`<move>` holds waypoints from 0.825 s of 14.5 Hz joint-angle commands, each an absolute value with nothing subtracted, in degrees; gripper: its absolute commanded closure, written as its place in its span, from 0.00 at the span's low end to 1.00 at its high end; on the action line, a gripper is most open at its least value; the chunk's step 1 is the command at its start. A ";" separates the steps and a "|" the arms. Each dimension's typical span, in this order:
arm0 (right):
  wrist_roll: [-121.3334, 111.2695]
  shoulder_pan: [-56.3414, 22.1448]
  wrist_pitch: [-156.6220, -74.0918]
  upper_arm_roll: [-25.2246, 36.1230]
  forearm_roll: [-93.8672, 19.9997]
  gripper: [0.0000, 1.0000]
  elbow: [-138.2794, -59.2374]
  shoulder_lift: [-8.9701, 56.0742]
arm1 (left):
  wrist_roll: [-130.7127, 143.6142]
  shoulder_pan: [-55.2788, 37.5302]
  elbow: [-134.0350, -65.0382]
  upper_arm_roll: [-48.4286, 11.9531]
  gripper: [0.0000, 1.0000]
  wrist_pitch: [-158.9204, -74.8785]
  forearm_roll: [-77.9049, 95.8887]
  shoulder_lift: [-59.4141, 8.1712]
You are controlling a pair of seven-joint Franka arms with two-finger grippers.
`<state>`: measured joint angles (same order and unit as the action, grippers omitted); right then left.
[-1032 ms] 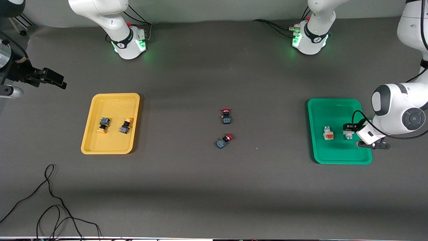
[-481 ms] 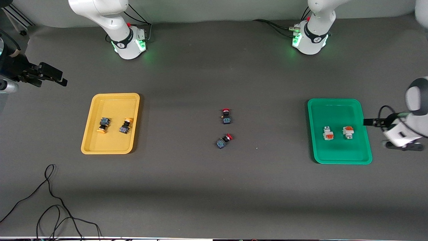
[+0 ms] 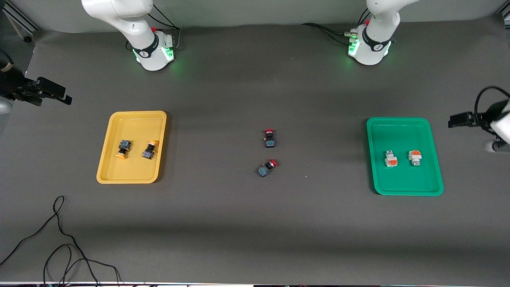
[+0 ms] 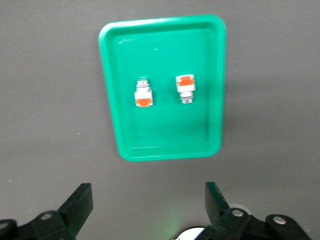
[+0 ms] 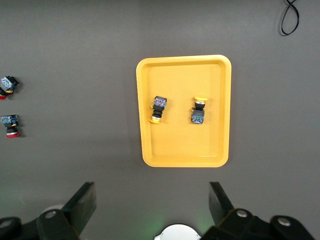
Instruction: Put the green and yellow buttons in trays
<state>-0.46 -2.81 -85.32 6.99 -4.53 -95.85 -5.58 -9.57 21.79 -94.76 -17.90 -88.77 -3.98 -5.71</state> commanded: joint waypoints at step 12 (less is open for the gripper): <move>-2.99 -2.81 -80.95 7.29 -3.34 0.00 -91.93 -4.48 | -2.11 -1.14 -92.55 -2.90 0.00 -83.06 0.70 0.18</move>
<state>-1.63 -2.73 -82.15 7.49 -4.05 -93.21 -5.00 -2.99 0.07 -93.60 -4.04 -84.64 -0.22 -0.13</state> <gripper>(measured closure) 0.000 0.000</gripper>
